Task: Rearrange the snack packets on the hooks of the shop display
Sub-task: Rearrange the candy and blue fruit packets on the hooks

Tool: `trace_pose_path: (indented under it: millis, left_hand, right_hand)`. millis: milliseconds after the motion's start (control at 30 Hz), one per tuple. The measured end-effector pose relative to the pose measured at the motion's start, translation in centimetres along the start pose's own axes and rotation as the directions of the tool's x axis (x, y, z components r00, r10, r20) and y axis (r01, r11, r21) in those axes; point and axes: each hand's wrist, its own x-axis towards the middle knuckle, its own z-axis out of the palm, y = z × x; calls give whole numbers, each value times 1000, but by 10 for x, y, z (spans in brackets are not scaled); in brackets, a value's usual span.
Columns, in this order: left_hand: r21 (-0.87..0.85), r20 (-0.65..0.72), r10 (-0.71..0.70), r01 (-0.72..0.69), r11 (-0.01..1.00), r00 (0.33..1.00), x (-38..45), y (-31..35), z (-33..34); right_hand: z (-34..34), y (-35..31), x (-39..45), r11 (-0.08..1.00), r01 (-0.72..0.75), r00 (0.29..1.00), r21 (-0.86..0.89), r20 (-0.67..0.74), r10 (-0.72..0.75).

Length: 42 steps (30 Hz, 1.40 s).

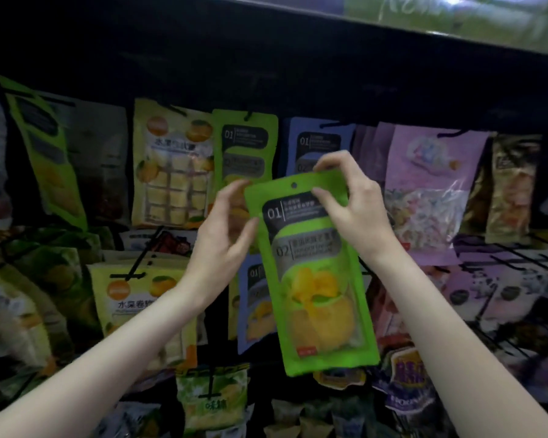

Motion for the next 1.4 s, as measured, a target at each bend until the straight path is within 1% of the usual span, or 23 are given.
trace_pose_path:
  millis: [67,133,233,267,367,433,533,633,700,767,800,867,900,933,1000,1067,1133,1167,1200,1233,1267,1333,1400]
  left_hand:
    - [43,31,51,-52,998,998,14,5,-7]
    - [61,2,66,-66,996,998,27,5,-17]
    - [104,-59,4,2,995,998,46,5,-29]
    - [128,-80,10,0,992,997,51,6,-32]
    - [203,-140,98,-68,977,985,64,10,-38]
    - [233,-164,83,-43,972,983,71,11,-39]
    - [240,-116,15,13,971,993,73,9,-36]
    - [272,-66,9,10,962,998,70,6,-33]
    - [270,-84,7,16,963,996,69,5,-31]
    - [256,-102,-29,54,965,994,69,2,-30]
    - [275,-101,-57,83,958,993,70,1,-29]
    - [414,-68,-130,147,898,989,70,-4,-26]
    - [521,-30,-169,160,838,985,68,-6,-25]
    - [625,15,-190,139,768,982,65,-10,-23]
    - [758,103,-166,31,652,981,58,-22,-20]
    - [810,182,-146,-65,582,972,51,-40,-18]
    - [840,279,-204,-135,526,938,43,-59,-17]
    - [842,328,-259,-157,516,909,40,-68,-16]
    - [832,366,-315,-156,533,876,36,-75,-15]
    - [810,387,-349,-134,571,854,32,-80,-13]
    - [782,386,-351,-101,615,853,27,-84,-11]
    - [729,350,-307,-52,683,885,18,-87,-6]
    - [707,350,-289,-49,706,891,6,-87,1]
  right_hand:
    - [10,-8,15,998,64,996,2,-62,-64]
    - [22,-14,30,995,100,988,-27,-114,-103]
    - [38,-19,52,995,97,984,-37,-147,-101]
    - [42,-20,58,995,96,980,-41,-168,-102]
    - [50,-20,72,996,92,969,-17,-229,-93]
    - [54,-17,79,998,54,976,28,-215,-47]
    - [60,-8,83,995,-11,986,95,-168,27]
    - [64,-7,86,985,12,984,171,-179,19]
    - [66,-7,90,989,3,985,149,-170,22]
    - [71,-1,90,995,-26,989,100,-140,40]
    - [74,3,90,996,-45,992,72,-118,54]
    - [81,11,90,997,-78,996,19,-40,78]
    - [83,14,91,996,-94,996,-10,12,94]
    - [85,16,93,993,-109,992,-53,61,112]
    - [87,21,93,977,-140,979,-163,122,161]
    - [84,30,81,958,-192,969,-215,113,220]
    - [80,45,58,953,-248,962,-176,71,264]
    - [80,52,43,946,-278,954,-163,71,293]
    - [81,60,26,938,-297,943,-179,100,317]
    - [81,67,10,929,-303,928,-211,155,338]
    - [80,73,-6,922,-311,906,-232,221,361]
    - [79,77,-31,914,-342,842,-217,362,401]
    - [80,76,-47,913,-375,771,-161,492,404]
